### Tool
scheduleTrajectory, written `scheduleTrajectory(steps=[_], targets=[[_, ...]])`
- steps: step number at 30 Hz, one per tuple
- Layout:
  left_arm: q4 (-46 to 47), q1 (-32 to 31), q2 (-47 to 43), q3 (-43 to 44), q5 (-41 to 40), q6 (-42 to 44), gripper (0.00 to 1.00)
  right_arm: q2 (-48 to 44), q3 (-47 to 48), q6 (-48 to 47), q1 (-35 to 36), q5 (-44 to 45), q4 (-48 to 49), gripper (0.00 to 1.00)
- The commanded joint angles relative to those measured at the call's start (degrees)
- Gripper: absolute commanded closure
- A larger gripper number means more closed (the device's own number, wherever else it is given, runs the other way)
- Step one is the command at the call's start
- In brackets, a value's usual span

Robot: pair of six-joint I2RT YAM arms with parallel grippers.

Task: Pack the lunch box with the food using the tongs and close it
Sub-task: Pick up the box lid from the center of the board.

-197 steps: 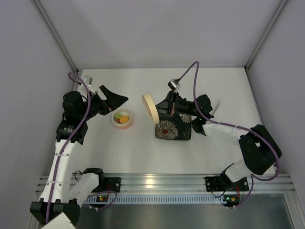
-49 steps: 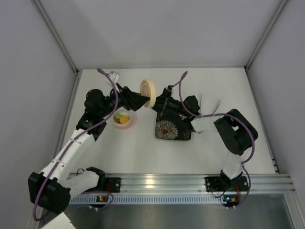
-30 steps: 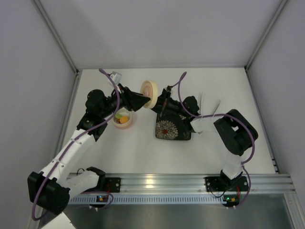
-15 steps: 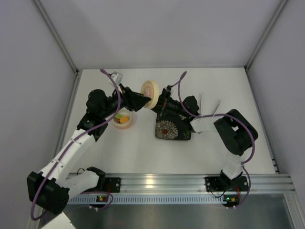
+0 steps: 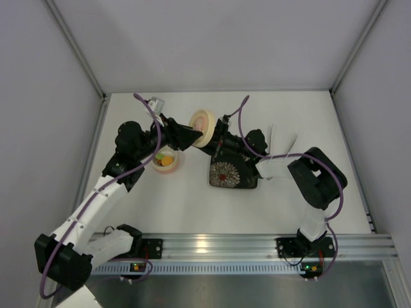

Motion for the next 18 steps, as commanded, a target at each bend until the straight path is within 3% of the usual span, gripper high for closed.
scheduleTrajectory(steps=[1,7,18], targets=[[-0.2,-0.3,-1.9,1.6,-0.8,0.7,1.0,-0.9,2.5,-0.9,1.1,0.7,9.0,0.72],[-0.6,-0.4,-3.0,1.8,-2.4,0.8,1.0,-2.0,1.8,-2.6,1.0,1.0,6.6,0.62],[-2.3,-0.4,-4.6,1.9,-5.2,1.4,1.0,-9.0,-3.7,-9.3,-1.2,4.6,-3.2,0.6]])
